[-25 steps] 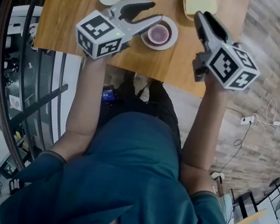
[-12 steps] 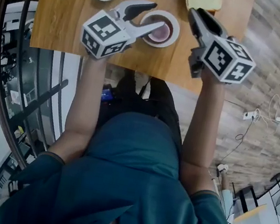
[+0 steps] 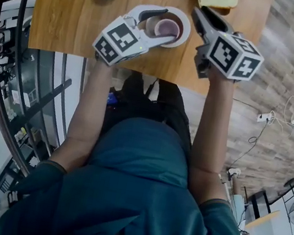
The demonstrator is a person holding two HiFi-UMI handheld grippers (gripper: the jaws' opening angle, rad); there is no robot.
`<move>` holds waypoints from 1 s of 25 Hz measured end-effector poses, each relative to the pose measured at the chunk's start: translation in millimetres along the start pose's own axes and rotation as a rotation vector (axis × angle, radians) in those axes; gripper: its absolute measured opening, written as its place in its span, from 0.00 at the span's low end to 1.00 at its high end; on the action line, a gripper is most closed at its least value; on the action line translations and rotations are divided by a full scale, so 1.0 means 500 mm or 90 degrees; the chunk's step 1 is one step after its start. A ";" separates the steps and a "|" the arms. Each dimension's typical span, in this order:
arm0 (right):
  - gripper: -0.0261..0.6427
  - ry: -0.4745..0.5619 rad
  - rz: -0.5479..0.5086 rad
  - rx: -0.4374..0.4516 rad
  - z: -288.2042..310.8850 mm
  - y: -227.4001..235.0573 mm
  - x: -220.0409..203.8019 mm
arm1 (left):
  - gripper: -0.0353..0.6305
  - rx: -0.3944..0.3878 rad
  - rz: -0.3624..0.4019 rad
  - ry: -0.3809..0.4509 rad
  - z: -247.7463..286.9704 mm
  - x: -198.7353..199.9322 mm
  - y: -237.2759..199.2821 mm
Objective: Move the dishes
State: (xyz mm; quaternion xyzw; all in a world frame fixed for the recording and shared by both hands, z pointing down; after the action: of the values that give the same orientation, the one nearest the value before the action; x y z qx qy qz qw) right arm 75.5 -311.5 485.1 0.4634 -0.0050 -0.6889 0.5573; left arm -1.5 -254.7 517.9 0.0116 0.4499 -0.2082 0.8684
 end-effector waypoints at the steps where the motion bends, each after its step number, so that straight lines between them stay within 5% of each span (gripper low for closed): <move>1: 0.17 -0.005 0.002 0.001 0.005 0.003 -0.006 | 0.52 0.000 0.006 -0.007 0.006 -0.006 0.004; 12: 0.17 -0.058 0.019 0.008 0.046 0.035 -0.068 | 0.64 0.009 0.047 -0.057 0.053 -0.042 0.027; 25: 0.17 -0.115 0.043 0.014 0.090 0.079 -0.154 | 0.65 0.029 0.109 -0.105 0.097 -0.098 0.028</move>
State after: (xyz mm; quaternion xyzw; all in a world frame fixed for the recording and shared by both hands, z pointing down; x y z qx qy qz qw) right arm 72.9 -290.0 580.0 0.4051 -0.0781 -0.7087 0.5723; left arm 16.4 -234.8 583.0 0.0525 0.3693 -0.1441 0.9166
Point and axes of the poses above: the fingertips, and each gripper's own axes: z forward along the fingers, y to its right, x out of its top, the point moved 2 cm from there along -z, backward along the fingers, and after that the axes turned 6 degrees about -y, right-handed, at the moved point
